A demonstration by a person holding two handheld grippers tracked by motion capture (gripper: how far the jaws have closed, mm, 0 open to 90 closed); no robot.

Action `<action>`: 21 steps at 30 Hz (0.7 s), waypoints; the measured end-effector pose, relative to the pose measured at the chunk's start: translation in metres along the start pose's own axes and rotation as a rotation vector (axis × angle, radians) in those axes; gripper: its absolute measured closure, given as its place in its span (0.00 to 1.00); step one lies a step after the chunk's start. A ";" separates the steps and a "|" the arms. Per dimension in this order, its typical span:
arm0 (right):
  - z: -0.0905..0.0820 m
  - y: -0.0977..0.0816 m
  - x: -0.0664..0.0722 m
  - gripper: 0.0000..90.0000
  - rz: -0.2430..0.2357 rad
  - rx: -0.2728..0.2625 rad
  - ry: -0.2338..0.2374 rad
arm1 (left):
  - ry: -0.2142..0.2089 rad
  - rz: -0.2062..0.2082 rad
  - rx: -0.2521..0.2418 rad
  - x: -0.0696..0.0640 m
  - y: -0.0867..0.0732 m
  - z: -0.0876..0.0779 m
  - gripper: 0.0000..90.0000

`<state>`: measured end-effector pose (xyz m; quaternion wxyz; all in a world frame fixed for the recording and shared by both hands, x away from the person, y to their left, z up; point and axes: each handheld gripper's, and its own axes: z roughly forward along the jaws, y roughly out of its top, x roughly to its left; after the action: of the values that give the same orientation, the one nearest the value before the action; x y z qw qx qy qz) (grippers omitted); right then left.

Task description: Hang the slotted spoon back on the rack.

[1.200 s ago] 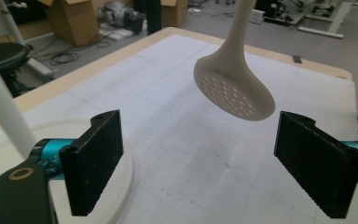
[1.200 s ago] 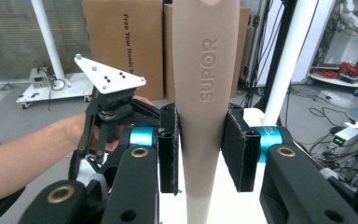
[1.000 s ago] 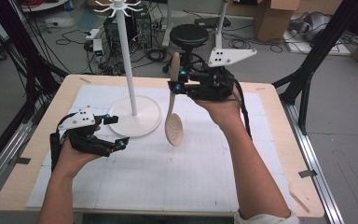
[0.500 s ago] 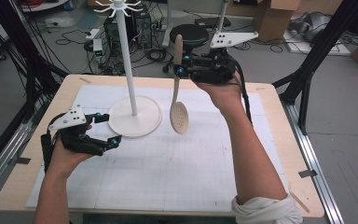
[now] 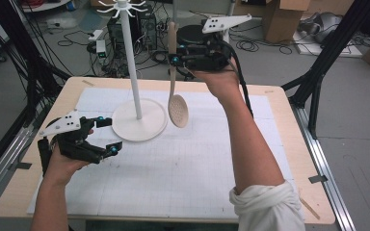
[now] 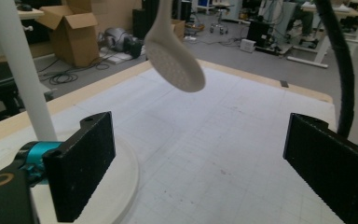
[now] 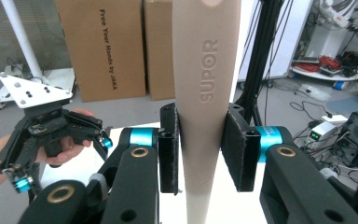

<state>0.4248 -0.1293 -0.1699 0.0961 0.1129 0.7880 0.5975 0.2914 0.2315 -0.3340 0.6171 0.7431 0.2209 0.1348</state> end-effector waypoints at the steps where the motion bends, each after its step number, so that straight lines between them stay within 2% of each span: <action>1: 0.003 0.002 -0.001 0.77 0.000 0.010 -0.001 | -0.002 0.004 0.001 0.000 0.000 0.000 0.11; 9: 0.019 0.014 -0.020 0.77 0.010 0.030 -0.008 | 0.000 -0.002 -0.005 0.001 -0.002 -0.003 0.11; 15: 0.028 0.023 -0.027 0.77 0.009 0.043 -0.004 | 0.000 0.004 0.000 0.001 -0.002 -0.002 0.11; 21: 0.035 0.028 -0.037 0.77 0.036 0.076 -0.037 | -0.012 0.005 0.000 -0.002 0.000 -0.001 0.10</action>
<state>0.4724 -0.1005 -0.1514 0.0954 0.1418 0.8062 0.5665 0.2895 0.2317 -0.3336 0.6182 0.7443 0.2155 0.1319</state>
